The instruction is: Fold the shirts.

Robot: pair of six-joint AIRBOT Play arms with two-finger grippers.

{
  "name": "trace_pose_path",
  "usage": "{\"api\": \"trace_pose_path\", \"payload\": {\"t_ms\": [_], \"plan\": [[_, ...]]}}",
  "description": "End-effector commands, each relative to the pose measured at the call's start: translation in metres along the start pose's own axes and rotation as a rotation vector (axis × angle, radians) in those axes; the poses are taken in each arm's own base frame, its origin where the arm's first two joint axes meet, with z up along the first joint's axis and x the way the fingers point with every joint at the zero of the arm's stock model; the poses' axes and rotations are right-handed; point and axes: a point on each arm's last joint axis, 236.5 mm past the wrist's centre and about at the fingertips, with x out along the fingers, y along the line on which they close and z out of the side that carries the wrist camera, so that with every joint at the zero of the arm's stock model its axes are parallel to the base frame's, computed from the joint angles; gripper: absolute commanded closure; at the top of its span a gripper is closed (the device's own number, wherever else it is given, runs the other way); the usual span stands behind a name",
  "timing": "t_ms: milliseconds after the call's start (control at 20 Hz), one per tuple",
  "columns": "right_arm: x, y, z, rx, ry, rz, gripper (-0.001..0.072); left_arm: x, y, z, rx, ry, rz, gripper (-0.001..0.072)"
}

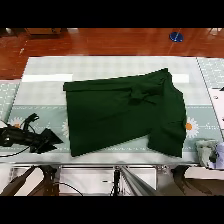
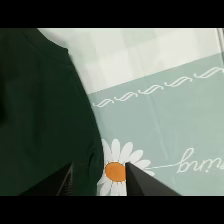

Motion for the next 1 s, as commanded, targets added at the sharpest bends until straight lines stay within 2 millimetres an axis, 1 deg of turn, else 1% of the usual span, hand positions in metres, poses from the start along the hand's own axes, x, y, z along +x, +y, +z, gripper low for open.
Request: {"api": "trace_pose_path", "payload": {"t_ms": [0, 100, 300, 450, 500, 600, 650, 700, 800, 900, 950], "plan": [[0.0, 0.0, 0.001, 0.001, -0.005, 0.0, 0.0307, 0.021, -0.002, -0.005, 0.046, 0.068, 0.06, 0.0175], [0.0, 0.0, 0.001, 0.001, -0.004, 0.0, 0.0307, 0.034, -0.008, -0.008, 0.071, 0.107, 0.067, 0.0174], [0.0, 0.0, -0.001, 0.001, 0.0, 0.001, 0.0307, 0.058, -0.024, -0.004, 0.08, 0.134, 0.039, 0.0174], [0.0, 0.0, -0.001, 0.001, 0.001, 0.001, 0.0307, 0.072, -0.026, -0.014, 0.08, 0.197, 0.054, 0.0174], [0.0, 0.0, -0.001, 0.001, 0.001, 0.001, 0.0307, 0.078, -0.025, -0.015, 0.078, 0.202, 0.072, 0.0174], [0.0, 0.0, -0.001, 0.001, 0.002, 0.002, 0.0307, 0.089, -0.025, -0.009, 0.058, 0.183, 0.1, 0.0182], [-0.001, 0.001, -0.001, 0.0, 0.001, 0.004, 0.0307, 0.093, -0.024, -0.005, 0.033, 0.167, 0.108, 0.0272], [-0.002, 0.002, -0.001, -0.001, -0.002, 0.004, 0.0308, 0.095, -0.024, -0.001, 0.023, 0.154, 0.107, 0.052], [-0.005, 0.003, -0.001, -0.004, -0.011, 0.002, 0.0308, 0.095, -0.025, -0.001, 0.061, 0.157, 0.101, 0.0681], [-0.004, 0.002, -0.005, -0.001, 0.005, 0.0, 0.0307, 0.095, -0.025, -0.004, 0.075, 0.169, 0.099, 0.0681], [0.002, 0.002, -0.013, 0.002, 0.037, 0.01, 0.0299, 0.094, -0.025, -0.003, 0.077, 0.166, 0.098, 0.0681]]}}
